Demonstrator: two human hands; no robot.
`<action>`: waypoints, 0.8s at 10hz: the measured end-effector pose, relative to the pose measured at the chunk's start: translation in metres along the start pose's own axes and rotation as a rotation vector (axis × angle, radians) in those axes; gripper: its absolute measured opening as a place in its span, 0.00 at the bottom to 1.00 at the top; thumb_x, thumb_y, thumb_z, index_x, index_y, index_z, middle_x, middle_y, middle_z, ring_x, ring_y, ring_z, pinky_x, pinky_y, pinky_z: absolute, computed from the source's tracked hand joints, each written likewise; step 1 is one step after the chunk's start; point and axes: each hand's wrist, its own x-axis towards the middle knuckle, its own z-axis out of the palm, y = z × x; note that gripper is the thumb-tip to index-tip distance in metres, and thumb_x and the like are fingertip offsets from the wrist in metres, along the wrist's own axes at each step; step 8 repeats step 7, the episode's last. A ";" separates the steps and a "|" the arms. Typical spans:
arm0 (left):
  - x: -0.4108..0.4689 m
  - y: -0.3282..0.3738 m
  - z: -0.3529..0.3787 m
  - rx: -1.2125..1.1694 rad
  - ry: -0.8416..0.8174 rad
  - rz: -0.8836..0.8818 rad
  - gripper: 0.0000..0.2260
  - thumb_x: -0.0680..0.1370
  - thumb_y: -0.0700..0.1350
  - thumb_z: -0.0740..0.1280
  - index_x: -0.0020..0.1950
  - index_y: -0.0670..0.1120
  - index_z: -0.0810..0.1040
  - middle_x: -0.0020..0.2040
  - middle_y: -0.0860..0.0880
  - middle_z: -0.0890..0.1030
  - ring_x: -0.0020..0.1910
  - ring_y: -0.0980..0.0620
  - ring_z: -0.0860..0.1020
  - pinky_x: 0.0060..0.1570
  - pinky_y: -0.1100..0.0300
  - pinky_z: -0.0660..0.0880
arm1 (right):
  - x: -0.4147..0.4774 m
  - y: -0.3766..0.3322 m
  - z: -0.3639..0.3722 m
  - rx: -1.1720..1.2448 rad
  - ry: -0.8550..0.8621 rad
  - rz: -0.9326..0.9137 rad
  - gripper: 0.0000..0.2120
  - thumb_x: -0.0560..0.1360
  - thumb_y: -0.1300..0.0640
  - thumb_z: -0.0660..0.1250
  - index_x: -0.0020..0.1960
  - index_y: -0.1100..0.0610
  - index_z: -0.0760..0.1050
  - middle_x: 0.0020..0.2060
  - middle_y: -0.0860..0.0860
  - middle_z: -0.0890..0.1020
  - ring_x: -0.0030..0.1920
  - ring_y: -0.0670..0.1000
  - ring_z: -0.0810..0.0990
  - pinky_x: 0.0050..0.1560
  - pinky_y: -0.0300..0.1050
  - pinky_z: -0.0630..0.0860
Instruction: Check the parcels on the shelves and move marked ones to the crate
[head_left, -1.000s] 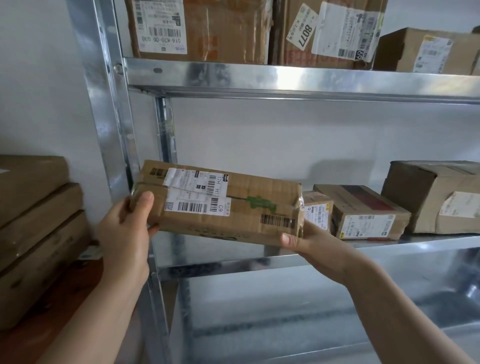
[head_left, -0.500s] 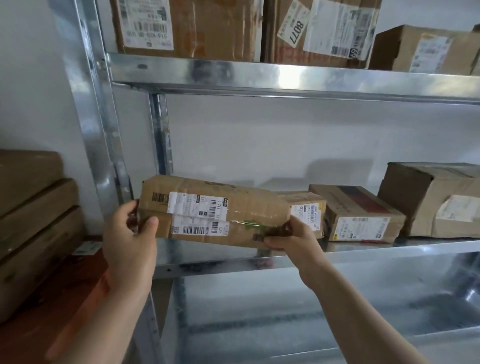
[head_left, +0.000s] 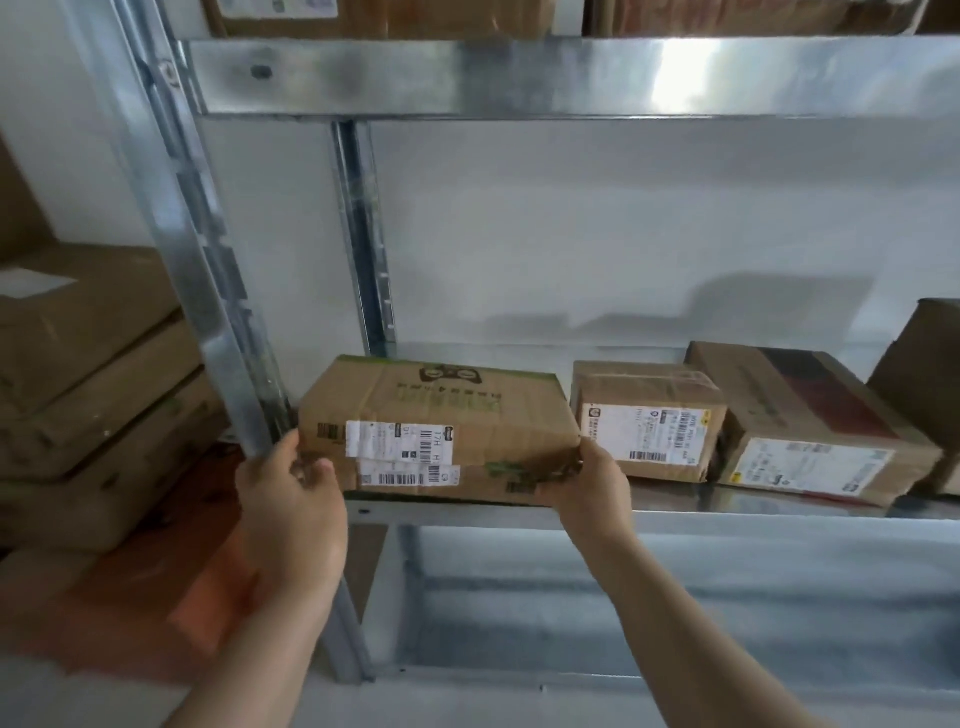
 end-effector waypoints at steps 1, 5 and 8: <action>0.001 0.000 0.006 0.069 -0.093 -0.039 0.11 0.80 0.40 0.63 0.57 0.46 0.82 0.53 0.42 0.82 0.51 0.41 0.79 0.50 0.53 0.75 | 0.007 0.002 -0.001 -0.107 0.032 0.071 0.17 0.72 0.66 0.70 0.58 0.54 0.78 0.52 0.54 0.81 0.47 0.55 0.79 0.40 0.44 0.72; 0.026 0.027 0.001 0.295 -0.403 -0.183 0.13 0.81 0.41 0.57 0.56 0.47 0.81 0.54 0.44 0.82 0.51 0.41 0.79 0.54 0.48 0.78 | 0.012 -0.028 -0.015 -0.141 -0.025 0.255 0.10 0.81 0.57 0.63 0.57 0.57 0.80 0.51 0.57 0.84 0.52 0.60 0.80 0.46 0.47 0.72; 0.026 0.051 -0.011 0.170 -0.510 -0.188 0.10 0.81 0.39 0.58 0.50 0.47 0.79 0.52 0.45 0.81 0.52 0.43 0.78 0.50 0.54 0.72 | 0.003 -0.040 -0.030 -0.021 -0.123 0.263 0.12 0.79 0.58 0.61 0.58 0.54 0.80 0.50 0.53 0.83 0.50 0.57 0.78 0.43 0.45 0.70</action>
